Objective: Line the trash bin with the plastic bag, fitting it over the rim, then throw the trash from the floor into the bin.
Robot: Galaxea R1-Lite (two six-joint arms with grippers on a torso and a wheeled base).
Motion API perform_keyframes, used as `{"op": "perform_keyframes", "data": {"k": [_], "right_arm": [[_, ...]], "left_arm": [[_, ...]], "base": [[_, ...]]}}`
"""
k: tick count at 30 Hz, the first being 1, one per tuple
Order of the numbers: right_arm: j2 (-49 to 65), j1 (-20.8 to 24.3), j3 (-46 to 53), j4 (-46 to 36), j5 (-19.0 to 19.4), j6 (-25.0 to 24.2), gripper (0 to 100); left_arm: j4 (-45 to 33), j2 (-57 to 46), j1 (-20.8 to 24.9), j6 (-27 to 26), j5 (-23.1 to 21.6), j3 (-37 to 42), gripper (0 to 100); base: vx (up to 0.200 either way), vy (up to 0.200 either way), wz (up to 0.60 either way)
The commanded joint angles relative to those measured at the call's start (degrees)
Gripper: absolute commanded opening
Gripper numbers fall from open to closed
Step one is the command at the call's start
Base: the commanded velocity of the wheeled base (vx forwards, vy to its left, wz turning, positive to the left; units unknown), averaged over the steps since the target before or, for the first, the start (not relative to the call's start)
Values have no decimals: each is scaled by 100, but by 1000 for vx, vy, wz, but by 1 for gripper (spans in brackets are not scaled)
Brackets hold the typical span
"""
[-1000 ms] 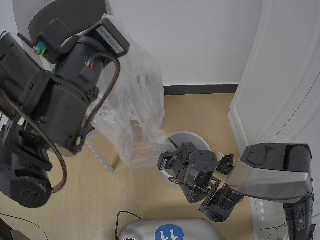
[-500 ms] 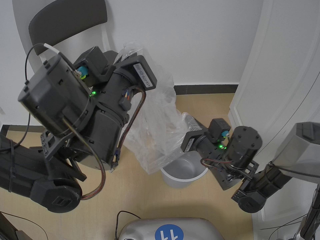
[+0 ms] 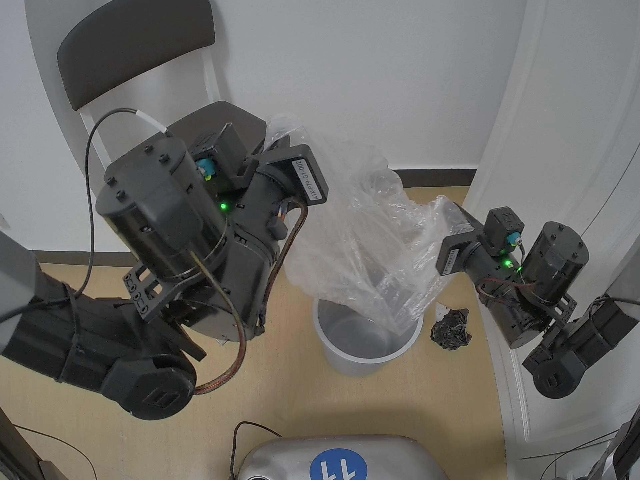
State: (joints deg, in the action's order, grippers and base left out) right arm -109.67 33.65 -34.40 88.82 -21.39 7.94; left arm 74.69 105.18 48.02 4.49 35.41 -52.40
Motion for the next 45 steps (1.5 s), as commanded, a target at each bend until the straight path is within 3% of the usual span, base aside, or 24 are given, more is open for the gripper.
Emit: {"op": "perform_keyframes", "data": {"k": [1,6,13,18,24,30,34,45], "right_arm": [[182,-552,135,-392,-67,279,0],[191,-1009,-111,-831,-23,296,0],[719,-992,-102,-989,188,33,0],[1474,-1141,250,-1754,812,-11,0],[2028,-1141,338,-2202,786,-64,0],[2257,-1220,522,-2492,839,-38,0],[2230,-1299,584,-2510,830,15,0],[2301,-1466,1111,-2668,777,797,0]], "left_arm": [[45,336,-179,44,1,-95,0],[63,416,-205,44,1,-122,0],[45,539,-442,35,-52,-87,0],[-16,600,-882,8,-254,45,0],[-16,600,-1392,-36,-949,555,0],[-7,609,-1691,-44,-1344,713,0],[-7,600,-1734,-44,-1362,731,0],[45,547,-1840,-132,-1370,775,0]], "base": [[0,0,0],[0,0,0],[0,0,0],[0,0,0],[0,0,0],[0,0,0],[0,0,0],[0,0,0]]}}
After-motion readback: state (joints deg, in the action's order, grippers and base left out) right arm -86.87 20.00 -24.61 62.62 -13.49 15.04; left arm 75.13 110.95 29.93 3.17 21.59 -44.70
